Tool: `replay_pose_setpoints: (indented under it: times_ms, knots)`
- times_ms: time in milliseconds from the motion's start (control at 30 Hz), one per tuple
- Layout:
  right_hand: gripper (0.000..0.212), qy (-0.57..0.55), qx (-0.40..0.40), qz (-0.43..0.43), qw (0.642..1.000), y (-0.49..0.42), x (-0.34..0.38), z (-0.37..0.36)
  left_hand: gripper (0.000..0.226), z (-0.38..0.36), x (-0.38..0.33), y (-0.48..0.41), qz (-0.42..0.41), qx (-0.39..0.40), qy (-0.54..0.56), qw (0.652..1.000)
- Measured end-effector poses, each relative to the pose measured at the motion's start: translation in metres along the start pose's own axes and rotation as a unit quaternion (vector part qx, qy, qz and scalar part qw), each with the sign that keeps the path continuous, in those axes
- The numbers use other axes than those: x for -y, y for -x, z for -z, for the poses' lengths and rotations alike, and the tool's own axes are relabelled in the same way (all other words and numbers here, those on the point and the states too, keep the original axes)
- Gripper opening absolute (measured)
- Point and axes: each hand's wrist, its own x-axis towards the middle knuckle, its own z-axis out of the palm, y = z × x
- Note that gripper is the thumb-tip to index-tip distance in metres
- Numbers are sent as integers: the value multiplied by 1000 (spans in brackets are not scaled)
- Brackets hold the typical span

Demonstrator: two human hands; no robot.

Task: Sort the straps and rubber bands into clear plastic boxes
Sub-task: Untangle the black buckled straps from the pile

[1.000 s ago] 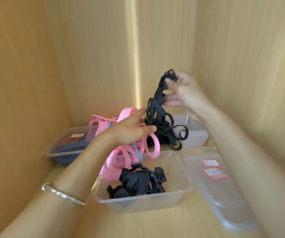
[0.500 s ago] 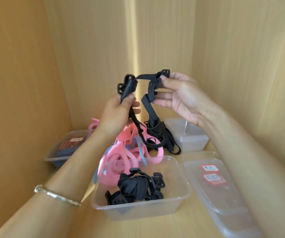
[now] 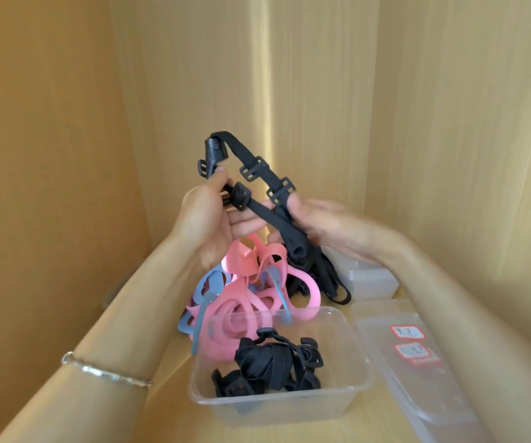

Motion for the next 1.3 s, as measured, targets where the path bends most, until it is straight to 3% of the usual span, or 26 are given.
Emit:
replay_pose_setpoints:
  times_ms: [100, 200, 267, 333, 400, 467, 533, 633, 733, 900, 967, 1033, 1200, 1300]
  knots:
    - [31, 147, 15, -20, 989, -1, -8, -5, 29, -3, -4, 1, -9, 4, 41, 999]
    - [18, 217, -62, -17, 974, -6, -15, -4, 26, -2, 0, 2, 0, 9, 14, 1000]
    - [8, 163, -152, 0, 975, -6, -14, 2, 21, 2, 5, 1, 2, -12, -98, 995]
    - [18, 55, -231, 9, 971, -3, -7, 7, 23, 6, 8, 1, -7, -27, -208, 978]
    - [23, -38, -288, 29, 956, -2, 1, 11, 63, 9, 12, -1, -9, -30, -271, 962]
    - [21, -96, -318, 60, 941, -1, 10, 11, 76, 8, 13, 0, -31, -13, -332, 943]
    - [17, -147, -335, 88, 926, 0, 21, 11, 67, 5, 16, 0, -48, 13, -354, 934]
    - [11, -238, -369, 127, 889, 2, 33, 14, 47, -2, 22, 3, -36, 51, -282, 957]
    - [9, -315, -378, 157, 857, 6, 41, 18, 21, -7, 31, 9, -14, 115, -310, 944]
    - [10, -359, -307, 150, 869, 7, 44, 6, 56, -9, 38, 19, 13, 310, -422, 852]
    - [11, -370, -274, 154, 874, 6, 45, 1, 49, -10, 39, 20, 4, 348, -409, 843]
    - [11, -378, -250, 166, 876, 6, 46, 0, 36, -11, 39, 18, -23, 317, -402, 859]
    - [9, -360, -214, 172, 892, 7, 44, 4, 11, -8, 31, 7, -126, 151, -359, 912]
    - [5, -310, -233, 147, 910, 7, 38, 7, 17, 0, 22, 2, -134, 71, -320, 935]
